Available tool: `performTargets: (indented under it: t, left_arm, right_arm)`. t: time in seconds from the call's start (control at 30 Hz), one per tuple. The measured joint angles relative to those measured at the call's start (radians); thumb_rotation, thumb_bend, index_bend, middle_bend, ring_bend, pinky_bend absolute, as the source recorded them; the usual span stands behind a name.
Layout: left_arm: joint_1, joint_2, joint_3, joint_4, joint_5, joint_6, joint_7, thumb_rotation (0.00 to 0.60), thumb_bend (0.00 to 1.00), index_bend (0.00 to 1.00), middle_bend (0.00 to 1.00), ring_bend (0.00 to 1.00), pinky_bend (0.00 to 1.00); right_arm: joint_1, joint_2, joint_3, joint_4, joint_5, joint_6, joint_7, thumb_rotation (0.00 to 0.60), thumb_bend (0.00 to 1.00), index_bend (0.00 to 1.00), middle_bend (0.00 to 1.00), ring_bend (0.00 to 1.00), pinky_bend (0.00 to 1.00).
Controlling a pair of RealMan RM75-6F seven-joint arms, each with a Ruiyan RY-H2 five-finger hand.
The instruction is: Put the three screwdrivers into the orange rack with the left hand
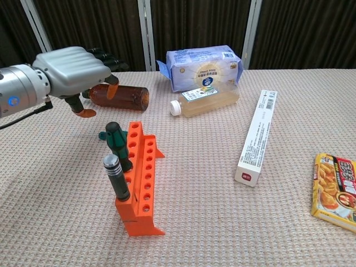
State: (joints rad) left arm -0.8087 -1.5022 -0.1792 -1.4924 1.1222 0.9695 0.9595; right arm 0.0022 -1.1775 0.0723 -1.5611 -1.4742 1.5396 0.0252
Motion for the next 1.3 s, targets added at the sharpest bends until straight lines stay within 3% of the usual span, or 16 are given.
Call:
performTargets:
  t: [0.27,0.6,1.3]
  left_arm:
    - [-0.078,-0.134,0.027,0.168,-0.034,-0.035,0.085,0.600,0.25,0.38,0.00,0.00,0.00]
    - [-0.102,-0.251,0.038,0.312,-0.060,-0.048,0.031,0.600,0.25,0.37,0.00,0.00,0.00]
    - [-0.086,-0.324,0.054,0.402,-0.073,-0.050,-0.077,0.600,0.26,0.43,0.00,0.00,0.00]
  right_arm:
    - [-0.008,0.002,0.002,0.005,0.007,0.007,0.008,0.600,0.00,0.00,0.00,0.00,0.00]
    - [-0.015,0.004,0.003,0.010,0.011,0.011,0.016,0.600,0.00,0.00,0.00,0.00,0.00]
    - [-0.021,0.004,0.003,0.016,0.014,0.012,0.026,0.600,0.00,0.00,0.00,0.00,0.00]
